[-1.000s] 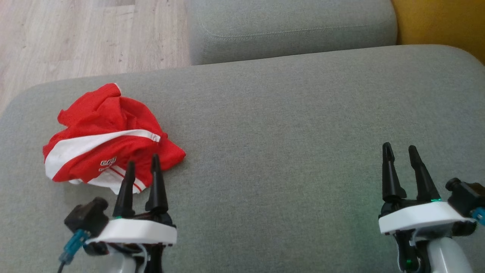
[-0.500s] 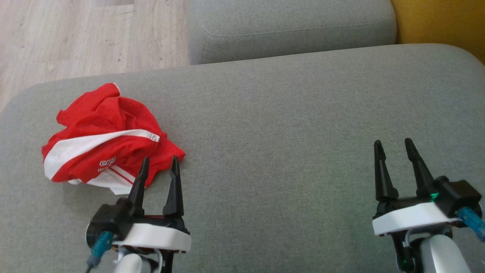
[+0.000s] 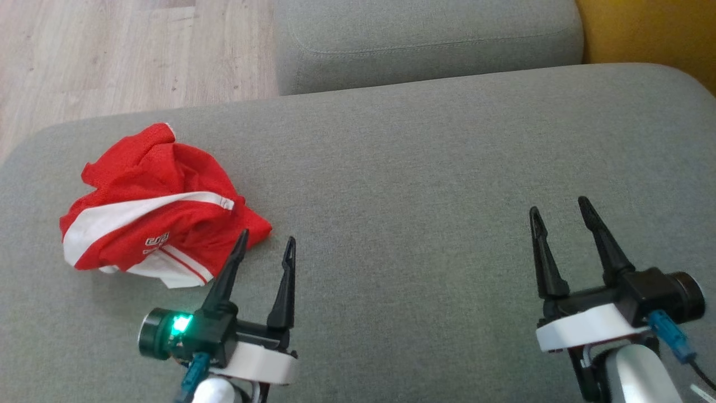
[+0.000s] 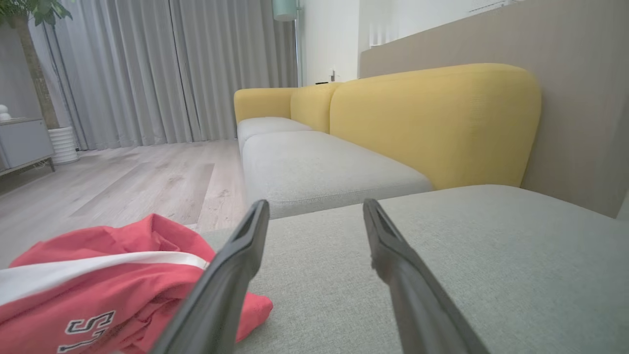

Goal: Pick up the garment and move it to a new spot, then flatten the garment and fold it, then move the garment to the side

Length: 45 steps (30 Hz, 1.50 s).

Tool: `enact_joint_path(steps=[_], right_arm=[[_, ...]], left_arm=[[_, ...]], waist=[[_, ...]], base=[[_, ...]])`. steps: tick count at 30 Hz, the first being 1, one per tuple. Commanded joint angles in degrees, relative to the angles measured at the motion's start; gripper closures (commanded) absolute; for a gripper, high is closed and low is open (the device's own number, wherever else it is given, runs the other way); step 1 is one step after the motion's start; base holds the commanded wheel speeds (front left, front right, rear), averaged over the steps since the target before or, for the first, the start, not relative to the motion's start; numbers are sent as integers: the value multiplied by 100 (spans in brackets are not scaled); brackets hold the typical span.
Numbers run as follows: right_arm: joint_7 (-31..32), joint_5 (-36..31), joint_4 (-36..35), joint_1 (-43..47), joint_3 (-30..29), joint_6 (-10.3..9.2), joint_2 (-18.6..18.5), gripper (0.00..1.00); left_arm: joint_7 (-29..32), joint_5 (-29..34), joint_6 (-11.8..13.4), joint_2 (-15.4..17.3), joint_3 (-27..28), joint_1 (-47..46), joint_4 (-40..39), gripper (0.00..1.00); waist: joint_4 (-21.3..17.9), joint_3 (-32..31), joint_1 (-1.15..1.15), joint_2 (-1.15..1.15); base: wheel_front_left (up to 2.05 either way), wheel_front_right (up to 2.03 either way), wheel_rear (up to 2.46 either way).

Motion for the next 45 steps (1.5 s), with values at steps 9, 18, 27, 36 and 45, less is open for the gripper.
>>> enact_joint_path(steps=[9,18,27,36,45], right_arm=[[-243,468,-117,-178,-111,-4,-52,0],[-368,898,391,-94,-119,-4,-55,0],[-368,1236,761,-171,-35,-4,-55,0],[-368,1242,743,-184,-28,-4,-55,0],[-368,1341,702,-127,219,-4,-55,0]], left_arm=[[-249,-102,17,-253,528,-174,-118,0],[-374,152,-183,-446,765,-29,266,0],[-374,223,-300,-547,915,-33,432,0],[-374,228,-357,-576,949,-15,535,0],[-374,211,-272,-580,1132,36,550,0]], waist=[[43,19,0,0],[40,2,0,0],[40,-37,0,0],[121,-70,0,0],[462,-145,0,0]], base=[[0,0,0],[0,0,0],[0,0,0],[0,0,0],[0,0,0]])
